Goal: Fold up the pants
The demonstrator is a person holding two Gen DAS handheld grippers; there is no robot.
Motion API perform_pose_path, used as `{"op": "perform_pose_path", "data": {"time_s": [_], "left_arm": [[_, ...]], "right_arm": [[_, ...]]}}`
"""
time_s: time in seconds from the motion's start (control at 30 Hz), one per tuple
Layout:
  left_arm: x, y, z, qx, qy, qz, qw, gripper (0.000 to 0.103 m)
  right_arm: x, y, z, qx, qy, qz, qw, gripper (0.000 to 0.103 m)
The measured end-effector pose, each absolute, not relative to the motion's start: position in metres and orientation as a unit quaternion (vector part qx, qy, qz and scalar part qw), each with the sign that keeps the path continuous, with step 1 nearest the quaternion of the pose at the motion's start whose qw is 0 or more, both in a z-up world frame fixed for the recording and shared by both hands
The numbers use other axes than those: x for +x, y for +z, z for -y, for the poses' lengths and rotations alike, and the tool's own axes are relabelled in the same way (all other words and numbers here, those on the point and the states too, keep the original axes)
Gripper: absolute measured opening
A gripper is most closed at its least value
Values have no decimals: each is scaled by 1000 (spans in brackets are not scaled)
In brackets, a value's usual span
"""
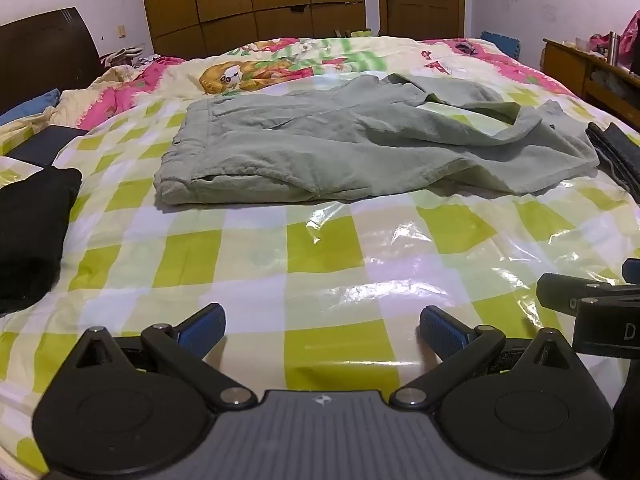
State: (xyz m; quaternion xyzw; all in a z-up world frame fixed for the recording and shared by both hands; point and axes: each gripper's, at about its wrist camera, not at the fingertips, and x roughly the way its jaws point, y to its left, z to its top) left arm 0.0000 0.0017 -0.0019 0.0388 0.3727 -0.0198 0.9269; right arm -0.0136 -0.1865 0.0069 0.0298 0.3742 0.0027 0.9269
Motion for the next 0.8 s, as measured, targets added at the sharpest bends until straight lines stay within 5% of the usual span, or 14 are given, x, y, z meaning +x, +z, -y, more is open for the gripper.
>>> {"op": "perform_pose_path", "data": {"time_s": [0.8], "left_arm": [[-2,1,-1,39,-23,-368,929,103]], "right_arm": [[-15,10,184,20,5,-370,929,102]]}}
